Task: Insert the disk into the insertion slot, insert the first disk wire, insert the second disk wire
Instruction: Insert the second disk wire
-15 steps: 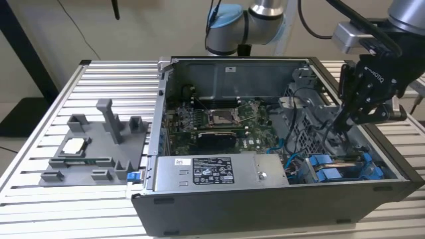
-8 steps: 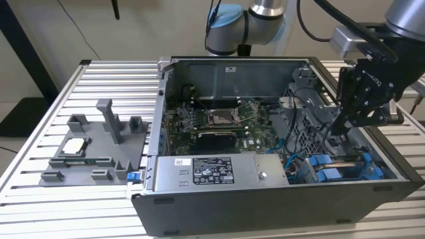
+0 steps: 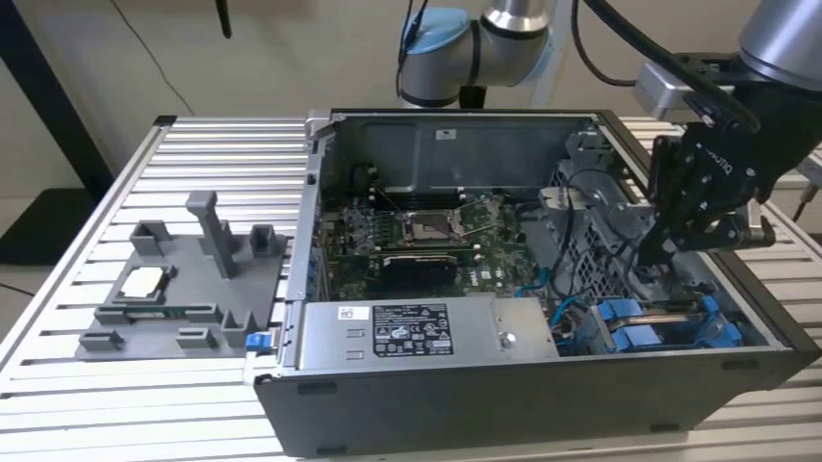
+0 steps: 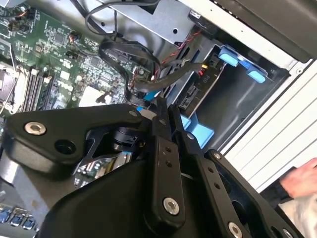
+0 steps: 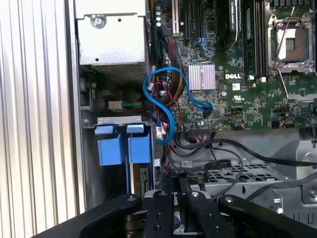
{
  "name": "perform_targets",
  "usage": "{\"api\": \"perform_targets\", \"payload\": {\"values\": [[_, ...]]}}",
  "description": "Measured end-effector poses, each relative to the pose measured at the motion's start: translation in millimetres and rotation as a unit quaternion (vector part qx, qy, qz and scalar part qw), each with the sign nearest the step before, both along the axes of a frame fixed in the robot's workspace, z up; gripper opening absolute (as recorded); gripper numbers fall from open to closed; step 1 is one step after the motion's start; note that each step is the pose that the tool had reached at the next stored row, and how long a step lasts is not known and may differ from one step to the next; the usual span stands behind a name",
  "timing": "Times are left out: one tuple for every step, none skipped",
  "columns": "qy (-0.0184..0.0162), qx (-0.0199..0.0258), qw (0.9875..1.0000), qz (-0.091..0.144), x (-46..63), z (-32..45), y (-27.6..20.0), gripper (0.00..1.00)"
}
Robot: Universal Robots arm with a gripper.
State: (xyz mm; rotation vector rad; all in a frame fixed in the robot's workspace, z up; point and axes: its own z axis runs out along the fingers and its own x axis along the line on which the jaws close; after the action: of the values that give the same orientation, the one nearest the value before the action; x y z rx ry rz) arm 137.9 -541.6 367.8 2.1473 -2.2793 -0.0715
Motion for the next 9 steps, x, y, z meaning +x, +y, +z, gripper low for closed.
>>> {"api": "perform_targets", "payload": {"values": [[0.0,0.0,1.0,0.0,-0.1,-0.6,-0.1,0.16],[0.0,0.0,1.0,0.0,-0.2,-1.2,-0.2,0.16],[0.0,0.0,1.0,0.0,-0.4,-1.9,-0.3,0.16],[0.0,0.0,1.0,0.0,-0.4,-2.5,-0.4,0.16],[0.0,0.0,1.0,0.0,-0.5,-2.9,-0.4,0.16],[0.0,-0.0001,1.0,0.0,-0.6,-3.2,-0.5,0.16],[0.0,-0.0001,1.0,0.0,-0.6,-3.4,-0.5,0.16],[0.0,-0.0001,1.0,0.0,-0.6,-3.7,-0.5,0.16],[0.0,0.0,1.0,0.0,-0.6,-3.8,-0.5,0.16]]}}
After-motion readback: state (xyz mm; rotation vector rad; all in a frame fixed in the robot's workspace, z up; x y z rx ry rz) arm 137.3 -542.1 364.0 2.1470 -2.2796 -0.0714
